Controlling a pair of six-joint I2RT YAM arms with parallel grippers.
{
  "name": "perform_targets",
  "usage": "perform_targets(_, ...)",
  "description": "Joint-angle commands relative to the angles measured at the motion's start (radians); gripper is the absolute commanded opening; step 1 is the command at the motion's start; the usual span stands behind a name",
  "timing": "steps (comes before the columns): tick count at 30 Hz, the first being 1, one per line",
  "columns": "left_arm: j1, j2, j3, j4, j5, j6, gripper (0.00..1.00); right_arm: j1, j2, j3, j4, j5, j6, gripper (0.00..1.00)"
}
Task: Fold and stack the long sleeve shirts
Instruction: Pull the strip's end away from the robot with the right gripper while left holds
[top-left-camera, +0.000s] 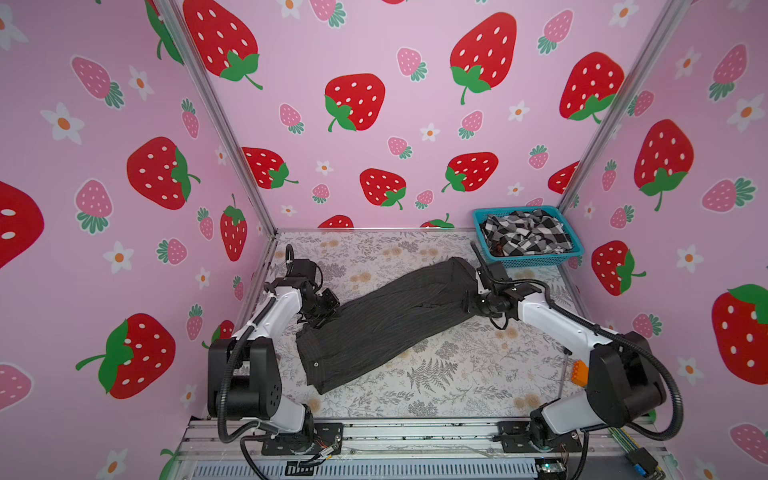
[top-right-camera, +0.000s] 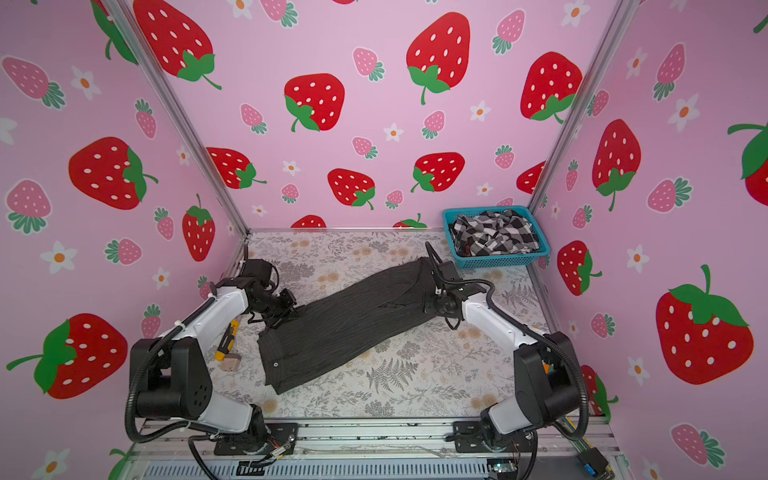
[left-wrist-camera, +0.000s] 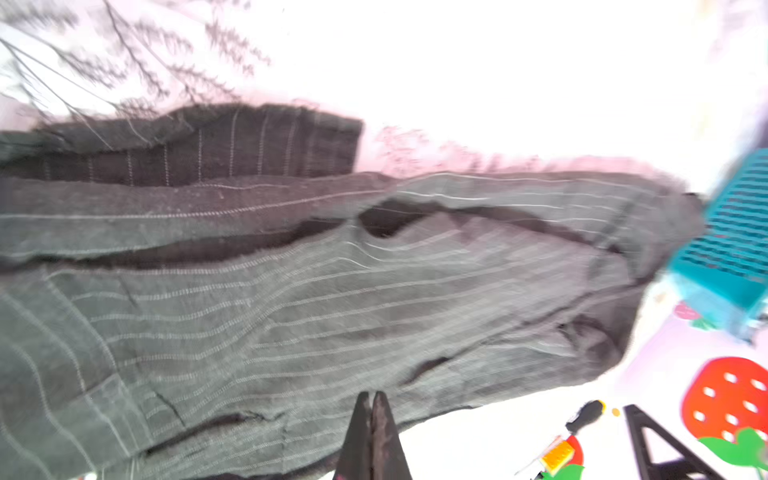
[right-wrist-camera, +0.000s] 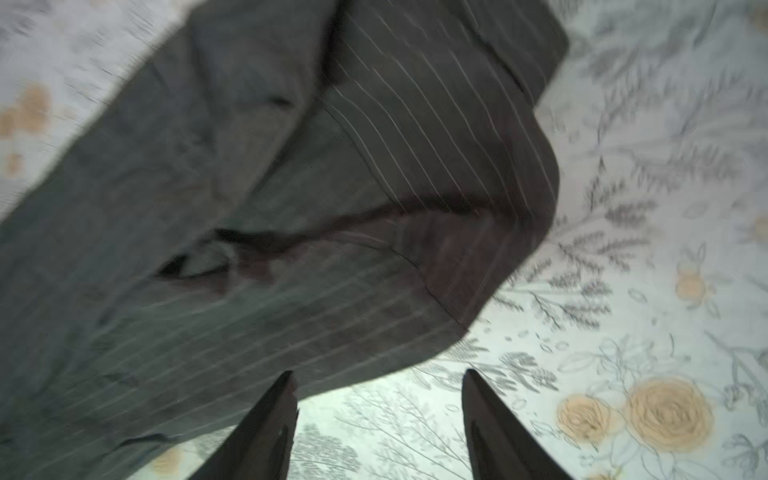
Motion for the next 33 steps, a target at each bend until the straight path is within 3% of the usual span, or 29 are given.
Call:
perform_targets(1, -0.004, 0.048, -0.022, 0.017, 0.022, 0.019, 0.0, -0.004, 0.04, -0.011, 0.052, -0.057, 0.01, 0.63)
perform_targets(4, -0.003, 0.08, -0.046, 0.026, 0.018, 0.031, 0.0, -0.017, 0.092, -0.001, 0.089, -0.045, 0.002, 0.52)
perform_targets(8, -0.001, 0.085, -0.082, 0.036, 0.018, 0.041, 0.0, -0.026, 0.193, 0.061, 0.11, -0.02, -0.03, 0.26)
perform_targets(13, 0.0, 0.089, -0.105, 0.033, 0.005, 0.051, 0.0, -0.026, 0.329, 0.202, 0.092, 0.002, -0.074, 0.11)
perform_targets(22, -0.013, 0.072, -0.183, 0.036, 0.022, 0.044, 0.0, -0.05, 0.586, 0.478, -0.008, 0.056, -0.109, 0.11)
perform_targets(27, -0.126, 0.046, -0.224, 0.056, 0.05, -0.009, 0.0, -0.052, 0.691, 0.619, -0.028, 0.002, -0.175, 0.19)
perform_targets(30, -0.242, 0.055, -0.234, 0.071, 0.08, -0.055, 0.0, -0.052, 0.697, 0.698, -0.034, -0.04, -0.233, 0.28)
perform_targets(33, -0.315, 0.04, -0.245, 0.08, 0.103, -0.098, 0.0, -0.049, 0.675, 0.78, -0.074, -0.075, -0.288, 0.45)
